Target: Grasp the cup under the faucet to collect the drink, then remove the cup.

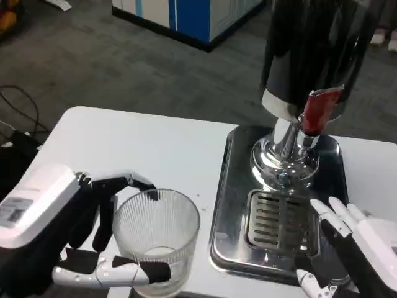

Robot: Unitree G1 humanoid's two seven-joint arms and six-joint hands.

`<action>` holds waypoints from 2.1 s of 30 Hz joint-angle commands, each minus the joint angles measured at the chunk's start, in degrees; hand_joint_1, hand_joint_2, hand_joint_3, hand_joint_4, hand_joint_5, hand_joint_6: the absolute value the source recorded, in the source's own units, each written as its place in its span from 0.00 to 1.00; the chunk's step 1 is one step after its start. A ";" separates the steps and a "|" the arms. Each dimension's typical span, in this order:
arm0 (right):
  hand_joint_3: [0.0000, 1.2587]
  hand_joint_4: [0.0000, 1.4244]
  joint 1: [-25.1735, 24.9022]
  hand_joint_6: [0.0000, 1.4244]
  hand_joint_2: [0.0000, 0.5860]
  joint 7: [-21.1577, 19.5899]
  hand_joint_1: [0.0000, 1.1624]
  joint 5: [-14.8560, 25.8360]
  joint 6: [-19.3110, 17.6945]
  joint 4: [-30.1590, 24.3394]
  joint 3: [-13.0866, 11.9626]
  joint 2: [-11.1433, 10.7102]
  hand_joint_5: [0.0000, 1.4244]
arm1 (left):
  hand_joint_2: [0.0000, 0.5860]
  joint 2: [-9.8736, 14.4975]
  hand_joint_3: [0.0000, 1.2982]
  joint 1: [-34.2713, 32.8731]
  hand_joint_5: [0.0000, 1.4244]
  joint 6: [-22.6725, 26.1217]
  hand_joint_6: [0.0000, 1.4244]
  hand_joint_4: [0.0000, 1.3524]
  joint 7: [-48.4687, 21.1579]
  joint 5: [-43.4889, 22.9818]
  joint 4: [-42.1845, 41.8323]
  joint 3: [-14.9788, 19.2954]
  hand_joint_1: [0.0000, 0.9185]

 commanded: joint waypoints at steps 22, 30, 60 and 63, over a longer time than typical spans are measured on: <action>0.07 0.00 1.49 0.00 0.88 -1.00 0.33 9.36 1.85 -1.10 -9.62 -2.90 0.00 | 0.15 -1.66 0.81 -27.62 0.92 0.76 1.00 0.86 13.03 12.22 24.73 -13.50 0.47; 0.07 0.00 2.84 0.00 0.88 -1.61 0.33 13.40 1.90 -1.66 -13.23 -4.22 0.00 | 0.16 -4.39 0.81 -35.39 0.92 1.33 1.00 0.86 18.49 15.90 33.78 -19.50 0.46; 0.08 0.00 3.13 0.00 0.87 -2.36 0.32 21.27 4.07 -3.13 -19.48 -6.97 0.00 | 0.16 -12.29 0.81 -51.89 0.91 -0.52 1.00 0.85 21.20 18.47 52.24 -36.26 0.45; 0.08 0.00 2.91 0.00 0.87 -2.43 0.32 21.43 4.46 -3.05 -19.26 -7.13 0.00 | 0.16 -12.30 0.80 -52.05 0.91 -0.98 1.00 0.85 20.87 18.77 52.66 -37.05 0.45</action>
